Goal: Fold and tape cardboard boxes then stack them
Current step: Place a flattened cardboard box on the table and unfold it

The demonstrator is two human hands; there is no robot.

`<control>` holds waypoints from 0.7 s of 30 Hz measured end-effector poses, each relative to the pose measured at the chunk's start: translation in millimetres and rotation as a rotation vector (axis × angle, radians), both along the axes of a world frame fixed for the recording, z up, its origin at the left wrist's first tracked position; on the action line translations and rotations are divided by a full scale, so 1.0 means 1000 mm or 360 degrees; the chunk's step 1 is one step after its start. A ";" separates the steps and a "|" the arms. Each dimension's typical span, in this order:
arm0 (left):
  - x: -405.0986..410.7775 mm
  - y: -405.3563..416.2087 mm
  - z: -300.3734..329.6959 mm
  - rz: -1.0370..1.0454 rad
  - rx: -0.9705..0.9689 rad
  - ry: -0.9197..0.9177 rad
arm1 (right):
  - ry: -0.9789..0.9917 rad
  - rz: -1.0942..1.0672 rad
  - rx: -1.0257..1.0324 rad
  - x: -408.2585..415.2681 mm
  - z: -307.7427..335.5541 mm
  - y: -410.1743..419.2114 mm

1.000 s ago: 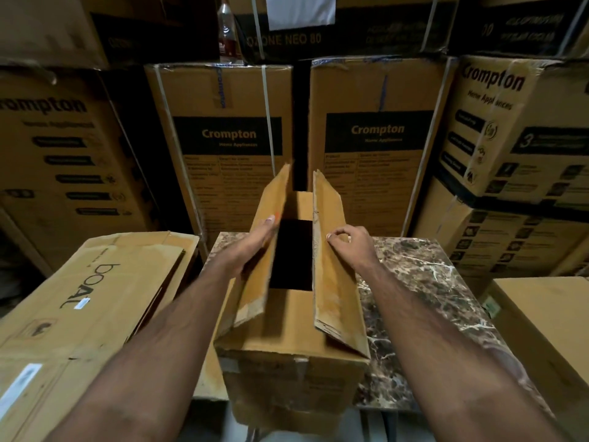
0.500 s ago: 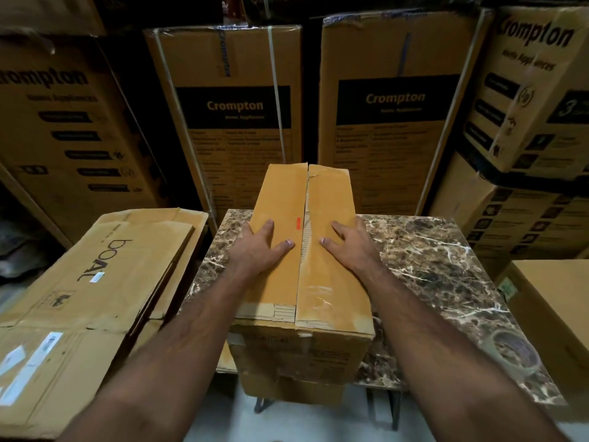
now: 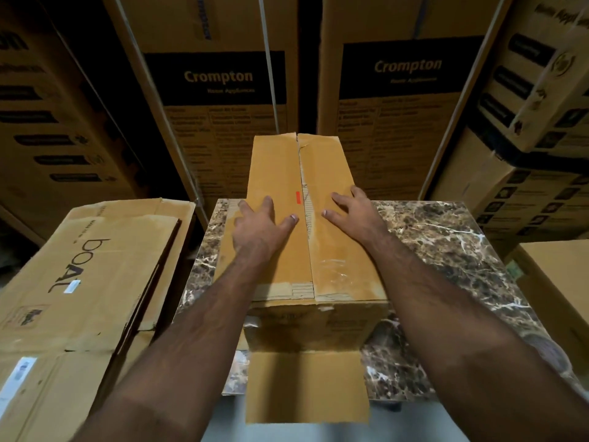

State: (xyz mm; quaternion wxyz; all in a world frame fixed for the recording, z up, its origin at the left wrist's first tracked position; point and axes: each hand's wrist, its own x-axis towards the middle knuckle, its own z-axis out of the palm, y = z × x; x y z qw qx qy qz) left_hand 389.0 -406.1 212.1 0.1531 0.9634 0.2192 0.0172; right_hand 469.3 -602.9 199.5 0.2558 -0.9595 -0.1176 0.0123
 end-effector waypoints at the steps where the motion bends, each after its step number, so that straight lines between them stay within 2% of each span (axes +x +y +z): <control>1: 0.003 0.001 -0.003 0.0018 -0.0002 0.0011 | 0.0007 0.0018 -0.0012 0.005 -0.003 0.002; 5: 0.015 0.006 -0.015 0.0040 -0.0032 -0.0029 | 0.0036 0.0063 -0.0065 0.024 -0.009 0.008; 7: 0.026 0.010 -0.011 0.0026 -0.0035 -0.0095 | -0.0054 0.0049 -0.0102 0.033 -0.003 0.012; 11: 0.029 0.013 -0.014 -0.0152 0.0224 -0.0231 | -0.0259 0.0002 -0.0191 0.024 -0.010 0.015; 13: 0.019 0.008 -0.012 -0.0245 0.0227 -0.0360 | -0.0339 0.0018 -0.0038 0.015 -0.015 0.010; 15: 0.006 -0.007 -0.001 -0.0317 0.0120 -0.0442 | -0.0392 0.0003 0.0257 0.007 -0.016 0.004; 18: -0.009 -0.039 0.010 -0.0525 0.0148 -0.0542 | -0.0415 -0.0236 0.0678 -0.015 -0.021 -0.005; 21: -0.011 -0.076 0.018 -0.0857 0.0183 -0.0853 | -0.0378 -0.0299 0.0726 -0.050 -0.035 -0.030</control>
